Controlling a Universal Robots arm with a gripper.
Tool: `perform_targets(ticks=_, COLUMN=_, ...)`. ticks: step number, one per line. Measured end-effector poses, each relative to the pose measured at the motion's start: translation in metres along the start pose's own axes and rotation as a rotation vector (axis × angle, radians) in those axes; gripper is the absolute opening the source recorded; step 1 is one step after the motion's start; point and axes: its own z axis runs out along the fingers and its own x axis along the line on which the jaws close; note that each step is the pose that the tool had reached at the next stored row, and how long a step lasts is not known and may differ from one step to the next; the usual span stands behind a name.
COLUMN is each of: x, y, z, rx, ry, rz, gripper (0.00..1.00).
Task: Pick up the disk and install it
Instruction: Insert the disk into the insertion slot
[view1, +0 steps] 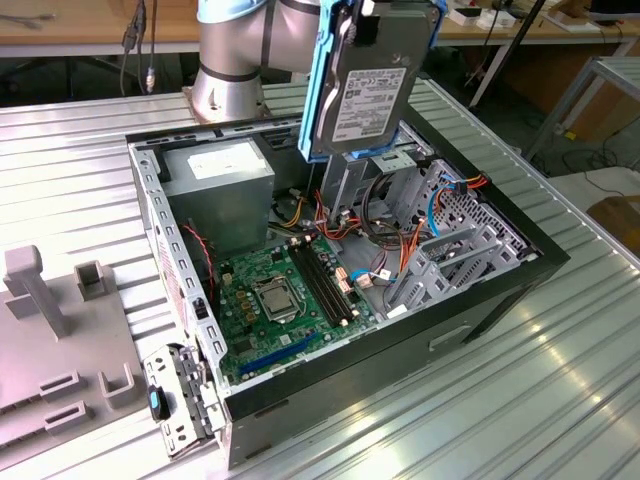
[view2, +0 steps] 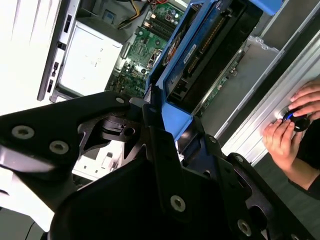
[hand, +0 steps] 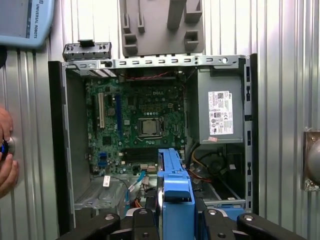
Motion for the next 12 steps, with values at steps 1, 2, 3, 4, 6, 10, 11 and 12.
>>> perform_targets(ticks=1, x=0.0034, y=-0.0002, z=0.0005, rx=0.0001, ry=-0.0002, rz=0.0, gripper=0.36)
perform_targets(ticks=2, x=0.0066, y=-0.0005, z=0.0006, rx=-0.0003, ry=0.0001, rz=0.0, gripper=0.36)
perform_targets(ticks=3, x=0.0104, y=-0.0011, z=0.001, rx=-0.0016, ry=0.0001, rz=0.0, gripper=0.36)
perform_targets(ticks=4, x=0.014, y=-0.0018, z=0.0013, rx=-0.0039, ry=0.0001, rz=0.0, gripper=0.36)
perform_targets(ticks=6, x=0.0193, y=-0.0096, z=0.0029, rx=-0.0262, ry=0.001, rz=0.0, gripper=0.36)
perform_targets(ticks=10, x=0.0248, y=-0.0174, z=0.0056, rx=-0.0266, ry=0.0006, rz=0.0, gripper=0.36)
perform_targets(ticks=11, x=0.0259, y=-0.0189, z=0.0061, rx=-0.0267, ry=0.0008, rz=0.0, gripper=0.36)
perform_targets(ticks=12, x=0.0266, y=-0.02, z=0.0067, rx=-0.0265, ry=0.0006, rz=0.0, gripper=0.36)
